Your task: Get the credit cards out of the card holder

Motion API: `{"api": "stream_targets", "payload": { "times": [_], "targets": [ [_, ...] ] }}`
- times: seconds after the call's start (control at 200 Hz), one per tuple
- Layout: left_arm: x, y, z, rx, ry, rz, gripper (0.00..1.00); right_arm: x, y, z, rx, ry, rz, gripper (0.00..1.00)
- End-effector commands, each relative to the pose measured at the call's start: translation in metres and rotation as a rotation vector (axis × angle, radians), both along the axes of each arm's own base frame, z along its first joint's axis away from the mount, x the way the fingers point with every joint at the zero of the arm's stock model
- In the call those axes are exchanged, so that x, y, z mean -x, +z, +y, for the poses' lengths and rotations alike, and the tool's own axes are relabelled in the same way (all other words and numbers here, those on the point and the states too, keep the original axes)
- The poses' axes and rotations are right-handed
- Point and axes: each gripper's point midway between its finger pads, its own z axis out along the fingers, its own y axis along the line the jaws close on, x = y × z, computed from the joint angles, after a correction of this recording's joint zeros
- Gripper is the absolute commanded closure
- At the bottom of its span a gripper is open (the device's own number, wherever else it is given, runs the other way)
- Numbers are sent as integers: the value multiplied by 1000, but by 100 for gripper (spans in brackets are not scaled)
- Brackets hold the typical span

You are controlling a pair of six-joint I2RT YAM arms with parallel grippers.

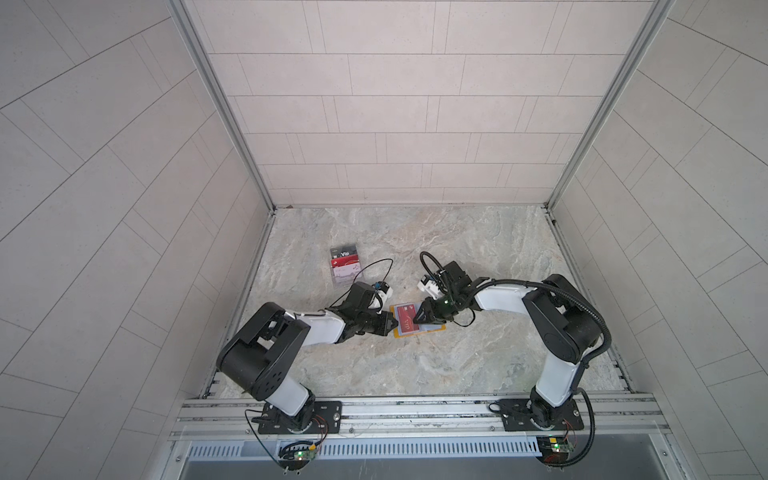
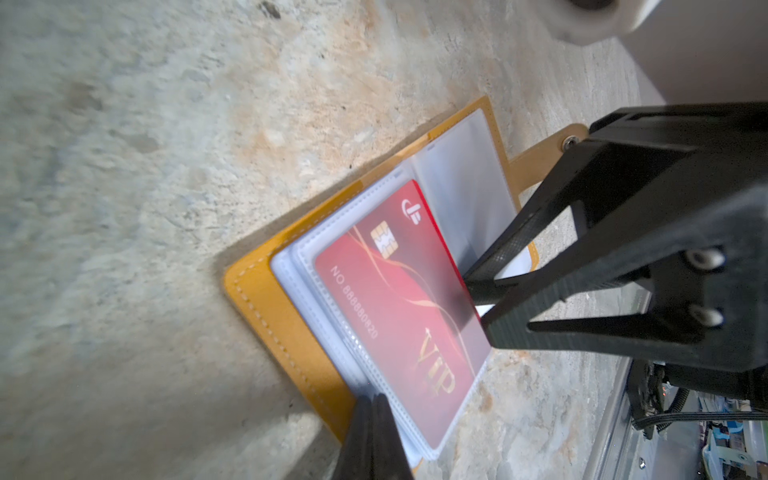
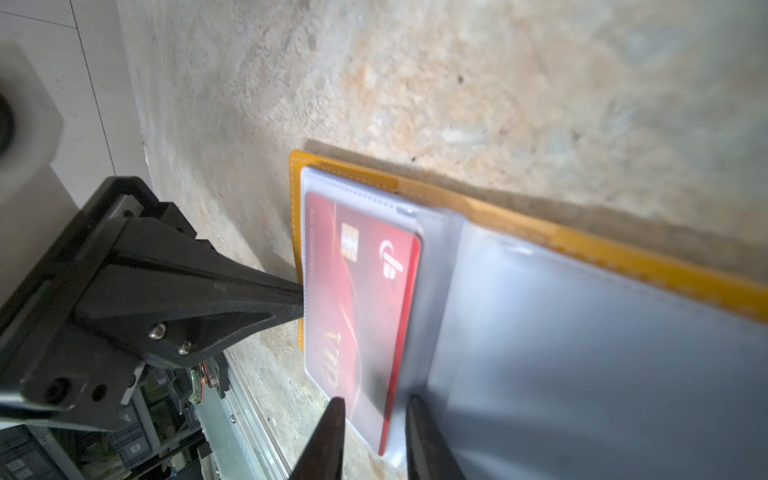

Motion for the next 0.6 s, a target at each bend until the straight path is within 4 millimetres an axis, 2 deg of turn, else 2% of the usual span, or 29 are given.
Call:
{"api": "stream_targets", "payload": {
  "times": [0.0,0.596],
  "targets": [
    [10,-34,25,-145,43,71,100,6,2,7,-42,31,32,72],
    [11,-35,26,-152,49,76,100,-6,32,19,-185,9,0,74]
  ]
}}
